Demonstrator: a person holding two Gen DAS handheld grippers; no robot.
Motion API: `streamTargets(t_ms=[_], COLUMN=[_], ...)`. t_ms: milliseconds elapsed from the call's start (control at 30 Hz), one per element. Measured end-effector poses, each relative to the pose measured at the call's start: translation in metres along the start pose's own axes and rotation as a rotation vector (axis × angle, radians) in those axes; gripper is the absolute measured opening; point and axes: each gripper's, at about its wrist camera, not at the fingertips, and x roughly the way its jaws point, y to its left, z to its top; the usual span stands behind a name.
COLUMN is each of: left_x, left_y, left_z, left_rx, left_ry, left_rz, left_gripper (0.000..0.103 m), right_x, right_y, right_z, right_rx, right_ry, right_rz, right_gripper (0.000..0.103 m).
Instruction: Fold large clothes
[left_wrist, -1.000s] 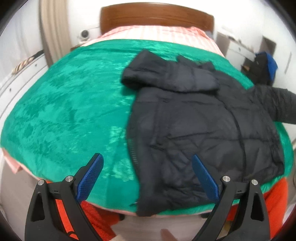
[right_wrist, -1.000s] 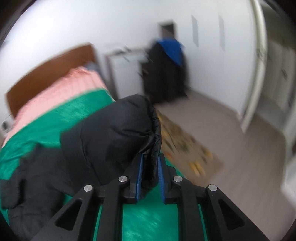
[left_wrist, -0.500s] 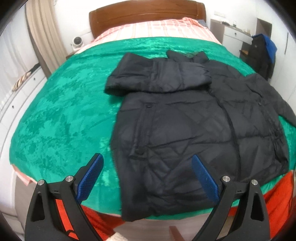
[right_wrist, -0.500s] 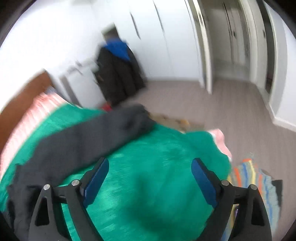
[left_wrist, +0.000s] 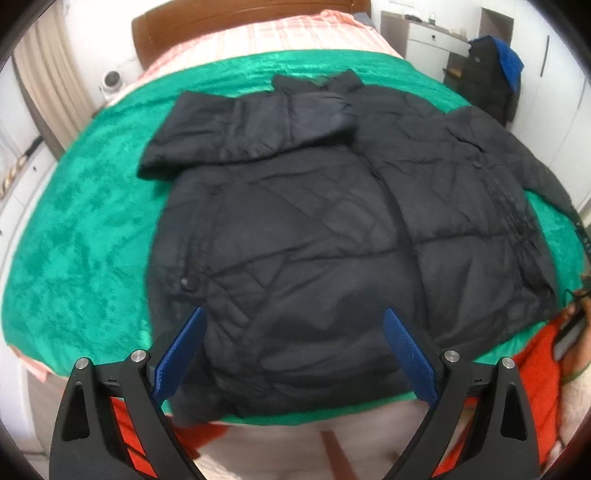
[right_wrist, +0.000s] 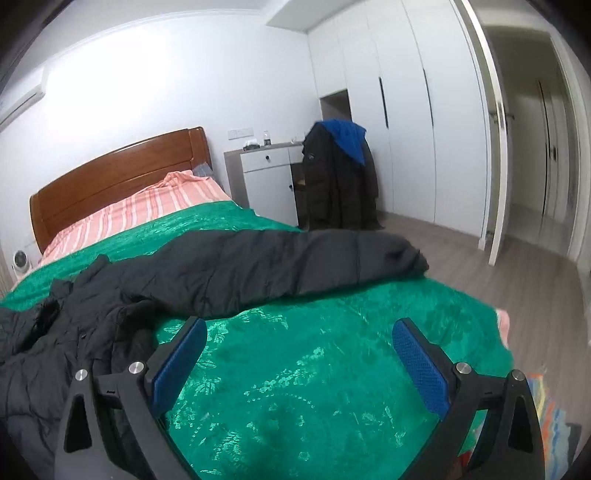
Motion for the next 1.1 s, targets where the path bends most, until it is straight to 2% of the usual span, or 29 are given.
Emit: streamTargets(t_ms=[100,167,267,300,333,400,500,533,633,700,767,833,867,900,967,1100], left_x=[-0.002,-0.008,-0.024,-0.030,-0.033,-0.023,0.034,0.065,0.134,0.165,0.198,0.209,0.209,0.205,0.182,0.119], left_y=[-0.007,-0.015,-0.026,-0.029,-0.033,-0.042,-0.065,-0.074,-0.091,-0.096,-0.092,-0.076,-0.065,-0.057,-0.034,0.036], left_z=[0.006,0.021,0.066,0.082,0.105,0.131,0.166,0.176,0.191,0.196,0.202,0.211,0.216,0.219,0.226,0.234], left_rx=[0.020,0.073,0.165,0.181,0.209,0.275,0.433,0.489,0.577,0.605,0.572,0.461,0.390,0.345,0.275,0.101], left_ry=[-0.004,-0.023,-0.124,-0.166,-0.213,-0.235,-0.183,-0.156,-0.106,-0.102,-0.069,-0.047,-0.040,-0.051,-0.101,-0.203], left_rz=[0.004,0.014,0.070,0.076,0.057,0.041,0.086,0.118,0.218,0.257,0.288,0.205,0.193,0.202,0.155,0.127], left_gripper=[0.097,0.097,0.098,0.102,0.103,0.103,0.103,0.103,0.103,0.103,0.100,0.059,0.024,0.013,0.010,0.009], right_x=[0.000,0.002,0.001,0.002,0.002,0.006,0.007,0.007,0.006,0.007,0.007,0.008,0.008,0.008,0.008,0.007], right_y=[-0.003,-0.006,-0.004,-0.003,-0.001,0.002,0.005,0.005,0.005,0.007,0.009,0.012,0.014,0.015,0.019,0.025], right_z=[-0.003,-0.004,-0.005,-0.006,-0.006,-0.007,-0.008,-0.009,-0.009,-0.010,-0.011,-0.012,-0.012,-0.012,-0.013,-0.015], right_rx=[0.030,0.039,0.031,0.025,0.019,0.007,-0.003,-0.003,0.000,-0.004,-0.015,-0.028,-0.036,-0.043,-0.055,-0.081], right_ry=[0.018,0.028,0.039,0.043,0.048,0.062,0.075,0.075,0.077,0.084,0.090,0.095,0.095,0.092,0.090,0.091], right_rz=[0.006,0.013,0.025,0.026,0.027,0.025,0.022,0.023,0.027,0.031,0.027,0.025,0.024,0.024,0.022,0.026], right_gripper=[0.100,0.100,0.100,0.100,0.100,0.100,0.100,0.100,0.100,0.100,0.100,0.100,0.100,0.100,0.100,0.100])
